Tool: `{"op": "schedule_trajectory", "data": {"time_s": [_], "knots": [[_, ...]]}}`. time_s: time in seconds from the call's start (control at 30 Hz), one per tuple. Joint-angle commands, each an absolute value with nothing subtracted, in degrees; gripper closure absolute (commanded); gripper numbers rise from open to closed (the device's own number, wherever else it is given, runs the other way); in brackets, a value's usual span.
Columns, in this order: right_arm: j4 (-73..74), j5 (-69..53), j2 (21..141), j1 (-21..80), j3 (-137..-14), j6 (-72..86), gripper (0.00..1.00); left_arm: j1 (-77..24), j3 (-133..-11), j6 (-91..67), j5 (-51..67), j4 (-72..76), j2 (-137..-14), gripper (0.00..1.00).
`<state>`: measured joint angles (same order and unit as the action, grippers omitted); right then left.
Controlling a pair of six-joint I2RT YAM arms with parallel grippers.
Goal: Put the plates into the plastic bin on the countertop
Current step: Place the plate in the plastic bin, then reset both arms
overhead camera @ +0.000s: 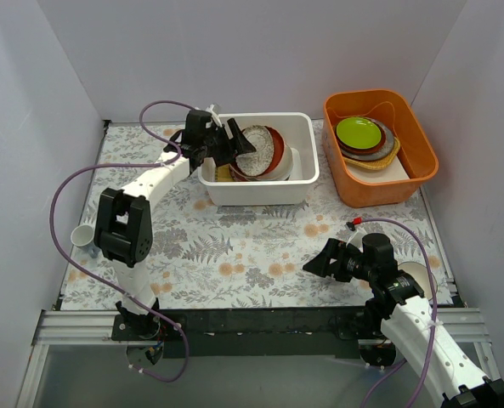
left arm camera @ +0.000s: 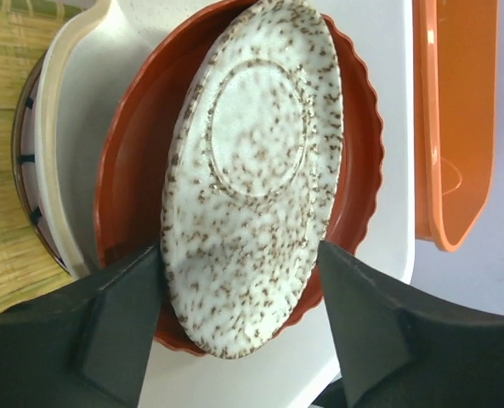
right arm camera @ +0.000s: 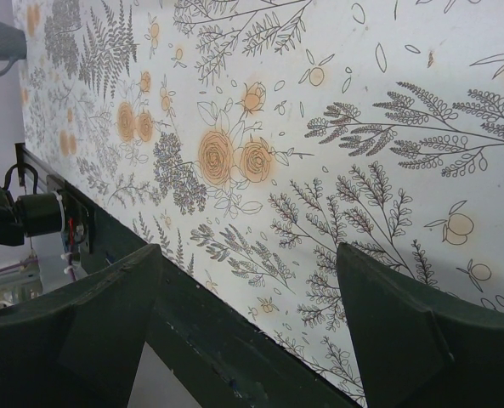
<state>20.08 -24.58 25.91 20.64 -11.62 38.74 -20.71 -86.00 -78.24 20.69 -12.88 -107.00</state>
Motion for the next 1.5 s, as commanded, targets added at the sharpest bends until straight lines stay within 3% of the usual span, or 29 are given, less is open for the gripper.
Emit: {"op": "schedule_trajectory", "data": {"time_s": [0.0,0.17,0.6,0.93,1.27,1.37,1.47], "knots": [[20.0,-25.2,25.5,20.7,-13.7,37.8,0.1,-20.1,-88.1,-76.8,16.7,-14.9,-101.9,0.24],[19.9,-25.2,25.6,20.7,-13.8,37.8,0.1,-20.1,-88.9,-76.2,16.7,-15.1,-98.4,0.02],[20.5,-24.9,25.7,20.7,-15.0,37.6,0.1,-20.1,-88.3,-72.6,20.7,-17.9,-89.0,0.02],[23.0,-21.5,25.7,20.7,-18.2,35.9,0.1,-20.2,-76.9,-69.2,11.4,-23.9,-76.5,0.02],[29.3,-6.4,30.4,20.7,-26.2,30.7,0.09,-20.1,-67.8,-65.5,-1.0,-33.5,-68.8,0.02],[31.6,-0.3,33.7,20.7,-29.2,29.9,0.02,-20.1,-63.4,-65.6,-3.2,-34.8,-66.5,0.02],[32.6,3.3,37.1,20.8,-31.5,29.8,0.02,-20.2,-59.8,-67.3,-5.3,-35.5,-64.4,0.02]]}}
